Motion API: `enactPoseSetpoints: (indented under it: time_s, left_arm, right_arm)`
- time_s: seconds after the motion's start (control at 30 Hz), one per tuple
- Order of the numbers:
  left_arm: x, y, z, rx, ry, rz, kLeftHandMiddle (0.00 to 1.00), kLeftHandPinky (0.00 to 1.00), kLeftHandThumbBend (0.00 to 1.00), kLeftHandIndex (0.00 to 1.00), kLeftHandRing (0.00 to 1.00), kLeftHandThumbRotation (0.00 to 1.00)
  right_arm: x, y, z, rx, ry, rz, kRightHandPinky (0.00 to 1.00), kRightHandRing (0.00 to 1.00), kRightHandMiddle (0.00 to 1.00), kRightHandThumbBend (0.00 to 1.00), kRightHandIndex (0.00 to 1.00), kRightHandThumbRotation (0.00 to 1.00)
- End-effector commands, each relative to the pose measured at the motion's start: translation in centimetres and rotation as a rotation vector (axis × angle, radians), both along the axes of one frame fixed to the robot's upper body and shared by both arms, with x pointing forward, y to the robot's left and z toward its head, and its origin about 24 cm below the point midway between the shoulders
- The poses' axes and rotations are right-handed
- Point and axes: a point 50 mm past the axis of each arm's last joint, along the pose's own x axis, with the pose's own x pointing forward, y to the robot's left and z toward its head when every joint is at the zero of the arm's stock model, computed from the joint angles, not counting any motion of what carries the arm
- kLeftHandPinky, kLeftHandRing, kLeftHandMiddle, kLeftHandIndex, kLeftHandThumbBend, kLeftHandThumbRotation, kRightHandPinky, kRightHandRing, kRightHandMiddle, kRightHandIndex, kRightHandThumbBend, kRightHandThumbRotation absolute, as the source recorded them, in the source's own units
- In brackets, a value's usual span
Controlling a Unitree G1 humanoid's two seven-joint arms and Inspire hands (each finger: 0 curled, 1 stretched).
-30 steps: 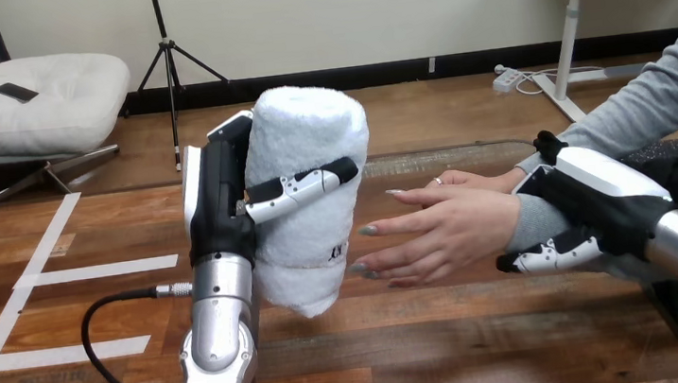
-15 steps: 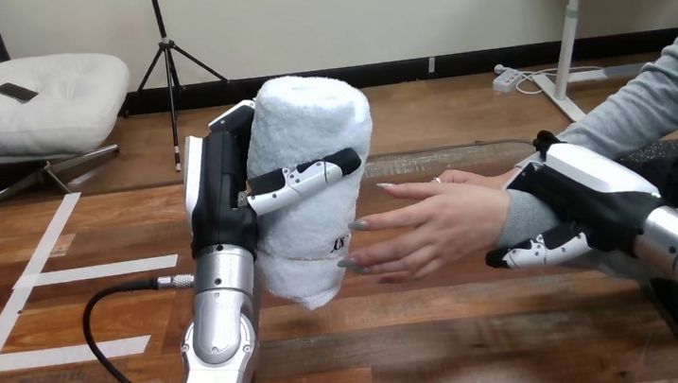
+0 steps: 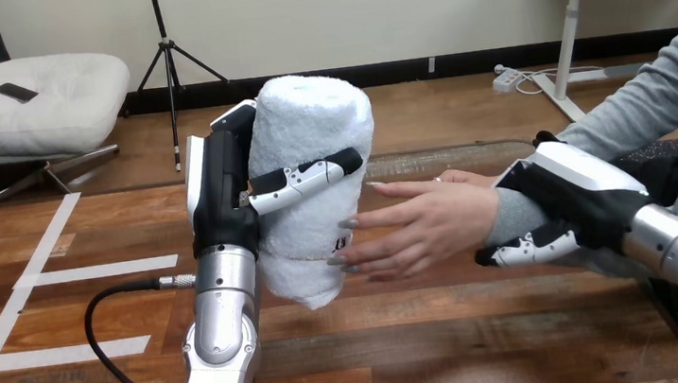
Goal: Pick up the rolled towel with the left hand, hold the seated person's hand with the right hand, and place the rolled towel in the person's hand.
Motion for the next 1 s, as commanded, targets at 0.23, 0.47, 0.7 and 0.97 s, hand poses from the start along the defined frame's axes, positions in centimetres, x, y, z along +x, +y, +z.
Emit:
enactPoseSetpoints:
  time_s: [0.23,0.47,0.7,0.97]
  left_arm:
    - [1.7,-1.0,3.9,-0.005,-0.14,-0.03,0.39,0.33,0.73,0.41,0.36,0.0]
    - [1.7,-1.2,4.0,0.002,-0.144,-0.031,0.39,0.33,0.73,0.41,0.36,0.0]
    - [1.7,-1.4,3.9,-0.003,-0.14,-0.032,0.39,0.33,0.73,0.41,0.36,0.0]
    - [1.7,-1.7,3.8,-0.02,-0.13,-0.033,0.39,0.34,0.73,0.41,0.36,0.0]
  right_arm:
    - [2.7,3.1,4.4,0.054,-0.157,0.076,0.14,0.18,0.23,0.55,0.23,0.28]
    - [2.9,3.5,4.6,0.053,-0.165,0.088,0.14,0.18,0.23,0.56,0.24,0.3]
    - [3.0,3.8,4.7,0.053,-0.171,0.096,0.14,0.17,0.23,0.56,0.23,0.31]
    - [3.2,4.1,4.8,0.049,-0.171,0.095,0.14,0.17,0.23,0.56,0.23,0.32]
